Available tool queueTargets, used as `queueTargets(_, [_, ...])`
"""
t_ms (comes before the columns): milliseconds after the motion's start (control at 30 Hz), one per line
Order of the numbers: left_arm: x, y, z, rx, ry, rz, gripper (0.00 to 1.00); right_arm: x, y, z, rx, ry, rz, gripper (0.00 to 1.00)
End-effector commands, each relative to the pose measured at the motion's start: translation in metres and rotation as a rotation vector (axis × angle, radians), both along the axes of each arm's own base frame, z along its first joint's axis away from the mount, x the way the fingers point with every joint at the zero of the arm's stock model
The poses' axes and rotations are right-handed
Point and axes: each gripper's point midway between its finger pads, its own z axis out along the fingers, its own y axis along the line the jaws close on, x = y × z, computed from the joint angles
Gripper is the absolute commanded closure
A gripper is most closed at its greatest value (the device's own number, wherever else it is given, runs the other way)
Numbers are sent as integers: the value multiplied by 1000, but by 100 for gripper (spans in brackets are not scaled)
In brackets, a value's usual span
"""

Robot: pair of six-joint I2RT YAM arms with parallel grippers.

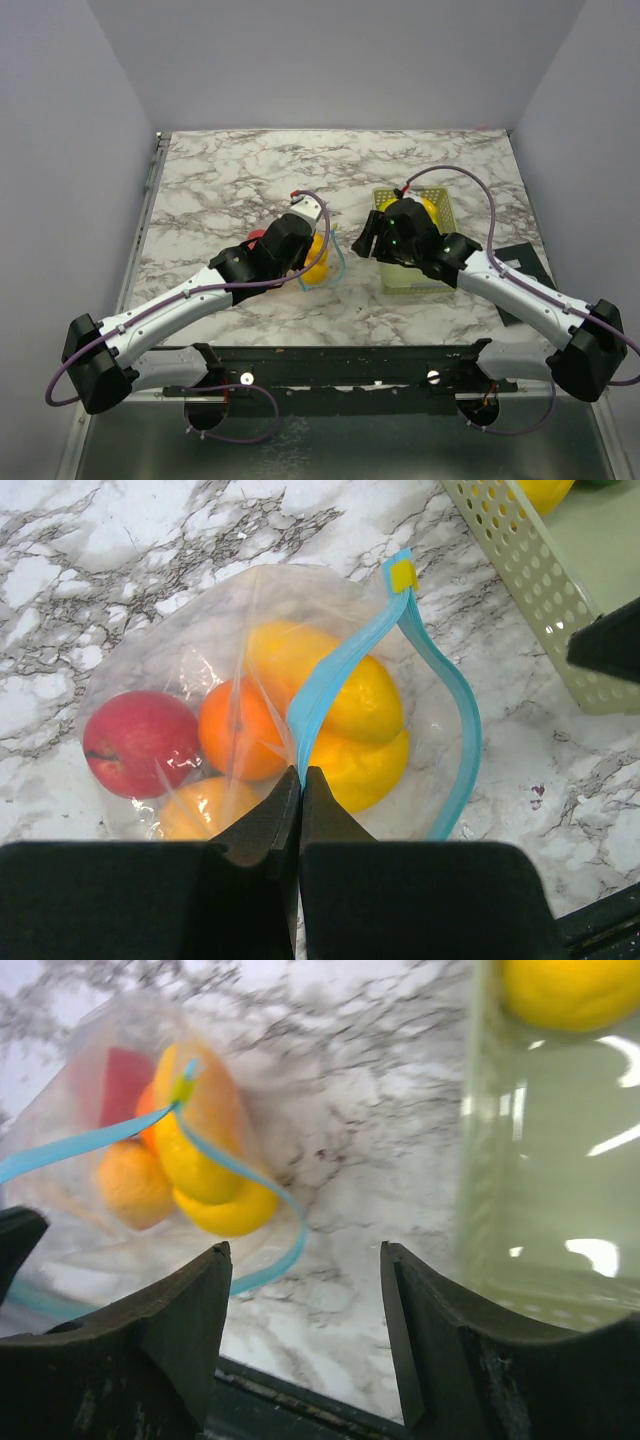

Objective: Place the food in the zip-top bag and seal the zipper

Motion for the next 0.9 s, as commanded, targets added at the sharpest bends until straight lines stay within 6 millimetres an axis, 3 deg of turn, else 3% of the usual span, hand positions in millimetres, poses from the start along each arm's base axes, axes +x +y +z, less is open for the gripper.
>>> queueTargets(0, [1, -2, -4, -1, 1, -10, 100, 9, -58, -5, -202, -73, -197, 35])
queueTargets(167, [2, -2, -5, 2, 3, -9, 100, 15, -95, -5, -367, -102, -297, 36])
queueTargets(267, [2, -2, -6, 5, 5, -9, 100, 17, -101, -5, -402, -113, -295, 37])
queueTargets(367, [2, -3, -7, 9, 7, -10, 100, 15, -90, -7, -391, -117, -207, 37])
queueTargets(533, [2, -3, -7, 11, 7, -10, 100, 0, -53, -17, -237, -87, -33, 41])
queueTargets(867, [2, -3, -9, 15, 12, -12, 100, -20, -3, -50, 14, 50, 69, 42])
